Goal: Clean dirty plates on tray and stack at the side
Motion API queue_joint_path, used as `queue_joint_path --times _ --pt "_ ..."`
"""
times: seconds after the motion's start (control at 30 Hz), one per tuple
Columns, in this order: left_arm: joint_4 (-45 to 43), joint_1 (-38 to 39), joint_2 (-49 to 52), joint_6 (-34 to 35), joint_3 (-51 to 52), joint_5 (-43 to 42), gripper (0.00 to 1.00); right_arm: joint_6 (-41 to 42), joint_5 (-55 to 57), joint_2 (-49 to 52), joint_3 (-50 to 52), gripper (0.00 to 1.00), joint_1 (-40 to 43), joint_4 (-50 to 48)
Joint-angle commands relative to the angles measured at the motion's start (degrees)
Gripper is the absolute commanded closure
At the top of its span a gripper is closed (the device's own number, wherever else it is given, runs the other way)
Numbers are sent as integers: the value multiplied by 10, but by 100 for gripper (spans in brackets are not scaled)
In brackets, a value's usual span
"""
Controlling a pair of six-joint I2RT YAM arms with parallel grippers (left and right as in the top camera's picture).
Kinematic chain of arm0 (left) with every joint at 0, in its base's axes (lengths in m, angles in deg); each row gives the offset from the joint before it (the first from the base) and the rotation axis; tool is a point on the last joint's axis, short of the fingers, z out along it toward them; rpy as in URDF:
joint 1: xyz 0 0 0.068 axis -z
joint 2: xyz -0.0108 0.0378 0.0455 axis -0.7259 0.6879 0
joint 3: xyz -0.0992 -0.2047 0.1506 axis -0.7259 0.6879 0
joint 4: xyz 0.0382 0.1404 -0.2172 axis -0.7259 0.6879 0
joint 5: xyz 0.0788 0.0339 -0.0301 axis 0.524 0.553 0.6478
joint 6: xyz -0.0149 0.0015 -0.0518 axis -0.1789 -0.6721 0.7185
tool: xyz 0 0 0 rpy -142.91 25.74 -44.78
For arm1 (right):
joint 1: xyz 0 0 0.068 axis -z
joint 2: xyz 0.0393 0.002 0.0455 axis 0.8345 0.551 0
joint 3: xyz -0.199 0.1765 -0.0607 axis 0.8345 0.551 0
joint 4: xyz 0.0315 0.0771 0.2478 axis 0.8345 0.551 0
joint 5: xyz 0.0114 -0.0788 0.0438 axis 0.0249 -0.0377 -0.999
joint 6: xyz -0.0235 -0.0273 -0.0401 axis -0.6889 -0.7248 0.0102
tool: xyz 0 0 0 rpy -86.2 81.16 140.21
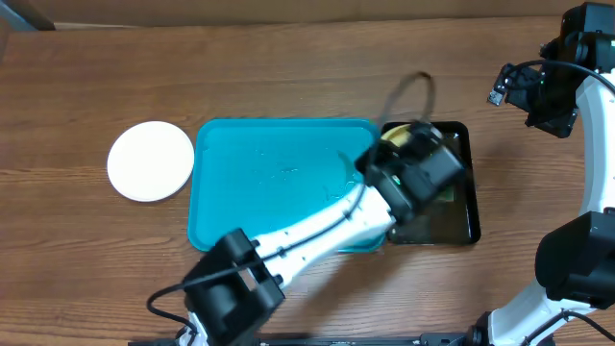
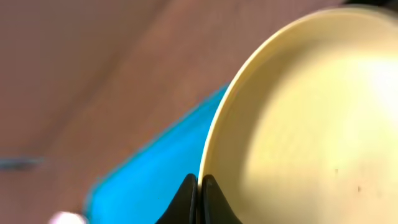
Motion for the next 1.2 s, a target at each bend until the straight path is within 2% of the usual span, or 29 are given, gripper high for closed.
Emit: queue_joint_path --times 0.0,0.07,0.17,0.27,0.33,0.43,0.63,0.83,1.0,1.17 --pt "12 -62 -35 70 -11 -240 96 4 -1 -7 -8 0 1 -3" --pt "12 -112 -51 70 -11 -376 96 4 -1 -7 -8 0 1 -3" --pt "16 -192 -66 76 -11 -532 96 4 -1 -7 -8 0 1 -3" --pt "43 -282 -70 83 -11 -634 96 4 -1 -7 -8 0 1 -3" --pt "75 -348 -68 83 -11 -668 96 4 -1 -7 -8 0 1 -3" --pt "130 -438 -68 82 -10 -663 96 4 -1 -7 -8 0 1 -3" --pt "222 -617 -68 82 -9 -589 96 4 -1 -7 -8 0 1 -3" --pt "250 -768 -68 99 -1 -583 96 4 -1 -7 -8 0 1 -3" --pt "248 -867 -68 132 7 -550 96 4 -1 -7 -8 0 1 -3" --pt "240 -913 -68 144 9 -469 96 4 -1 -7 -8 0 1 -3"
